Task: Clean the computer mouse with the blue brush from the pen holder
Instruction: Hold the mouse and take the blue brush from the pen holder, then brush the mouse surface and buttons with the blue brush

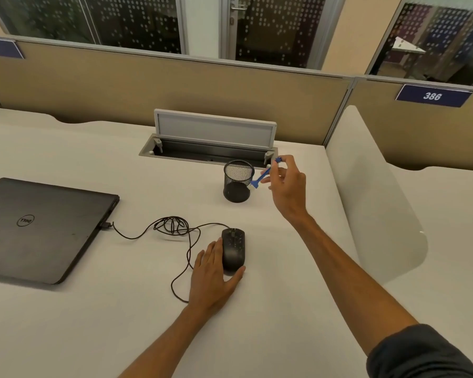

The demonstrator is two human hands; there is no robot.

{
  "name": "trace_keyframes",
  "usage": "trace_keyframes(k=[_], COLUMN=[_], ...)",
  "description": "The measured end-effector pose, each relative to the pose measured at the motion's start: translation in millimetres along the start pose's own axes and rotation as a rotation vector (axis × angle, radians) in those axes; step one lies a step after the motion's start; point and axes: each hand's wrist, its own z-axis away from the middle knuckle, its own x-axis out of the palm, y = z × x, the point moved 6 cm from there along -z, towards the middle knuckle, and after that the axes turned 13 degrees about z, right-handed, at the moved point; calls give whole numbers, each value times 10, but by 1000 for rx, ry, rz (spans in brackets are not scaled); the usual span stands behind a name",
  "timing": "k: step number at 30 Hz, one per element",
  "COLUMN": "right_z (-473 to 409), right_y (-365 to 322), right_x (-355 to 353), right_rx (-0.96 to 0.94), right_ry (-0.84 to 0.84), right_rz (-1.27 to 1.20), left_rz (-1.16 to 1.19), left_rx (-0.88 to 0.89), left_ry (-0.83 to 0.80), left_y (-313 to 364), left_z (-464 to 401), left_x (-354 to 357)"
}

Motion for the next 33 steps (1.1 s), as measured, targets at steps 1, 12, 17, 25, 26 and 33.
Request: trace_keyframes(k=[1, 12, 17, 25, 26, 33], right_z=[55, 783, 997, 1515, 1515, 1656], right_y=[39, 410, 470, 515, 498, 423], right_x=[-38, -158, -193, -124, -122, 15], right_rx=[43, 366, 447, 440, 424, 368], right_ry=[-3, -66, -85, -138, -145, -194], right_rz=[-42, -341, -446, -422, -408, -302], left_rz=[-2, -73, -53, 36, 41, 36], left_rx=[2, 28, 25, 4, 2, 17], left_ry=[-2, -58, -69, -85, -78, -57], left_y=[3, -42, -42, -125, -119, -126], left_z=[1, -42, -133, -53, -71, -49], left_x=[3, -20, -16, 6, -3, -17])
